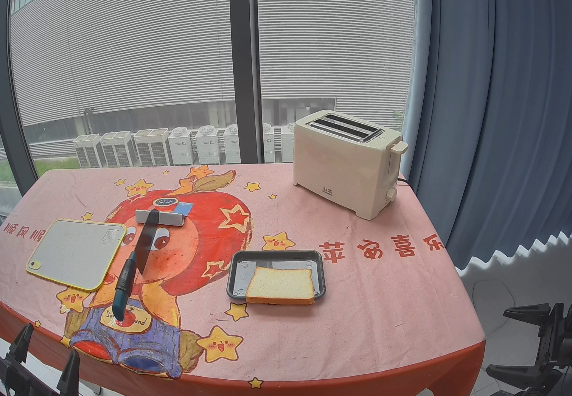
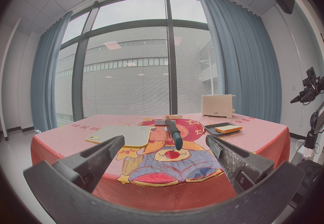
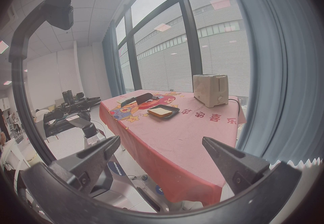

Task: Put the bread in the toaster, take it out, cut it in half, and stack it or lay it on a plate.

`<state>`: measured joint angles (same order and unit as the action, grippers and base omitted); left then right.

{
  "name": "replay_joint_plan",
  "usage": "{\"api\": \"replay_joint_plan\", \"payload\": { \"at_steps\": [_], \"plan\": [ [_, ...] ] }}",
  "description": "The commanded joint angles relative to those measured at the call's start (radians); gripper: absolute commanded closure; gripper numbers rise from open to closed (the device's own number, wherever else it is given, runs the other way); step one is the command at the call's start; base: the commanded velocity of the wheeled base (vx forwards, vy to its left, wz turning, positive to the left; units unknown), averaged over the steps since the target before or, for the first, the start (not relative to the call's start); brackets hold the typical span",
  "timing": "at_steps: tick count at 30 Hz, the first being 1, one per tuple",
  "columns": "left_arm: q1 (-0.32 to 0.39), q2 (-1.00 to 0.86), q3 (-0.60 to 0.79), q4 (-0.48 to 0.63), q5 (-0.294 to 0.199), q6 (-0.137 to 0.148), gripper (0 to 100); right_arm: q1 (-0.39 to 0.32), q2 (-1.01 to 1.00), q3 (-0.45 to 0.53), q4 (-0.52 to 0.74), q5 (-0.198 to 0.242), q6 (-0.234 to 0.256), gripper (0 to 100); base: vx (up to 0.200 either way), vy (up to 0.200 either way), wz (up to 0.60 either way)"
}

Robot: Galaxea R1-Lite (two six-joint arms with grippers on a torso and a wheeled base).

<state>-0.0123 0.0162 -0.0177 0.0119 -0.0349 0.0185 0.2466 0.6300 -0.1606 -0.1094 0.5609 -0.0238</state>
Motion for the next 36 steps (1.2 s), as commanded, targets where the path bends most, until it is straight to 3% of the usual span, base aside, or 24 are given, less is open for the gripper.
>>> {"api": "replay_joint_plan", "payload": {
  "at_steps": [1,18,36],
  "plan": [
    [0.000,-0.005,0.015,0.000,0.000,0.000,0,0.020,0.040,-0.002,-0.003,0.001,-0.001,0,0.000,0.000,0.00],
    [0.000,-0.005,0.015,0.000,0.000,0.000,0,0.083,0.154,-0.051,-0.006,-0.002,-0.001,0,0.000,0.000,0.00],
    [0.000,-0.005,0.015,0.000,0.000,0.000,0,0.149,0.384,-0.066,-0.197,-0.006,0.013,0,0.000,0.000,0.00]
  ]
}}
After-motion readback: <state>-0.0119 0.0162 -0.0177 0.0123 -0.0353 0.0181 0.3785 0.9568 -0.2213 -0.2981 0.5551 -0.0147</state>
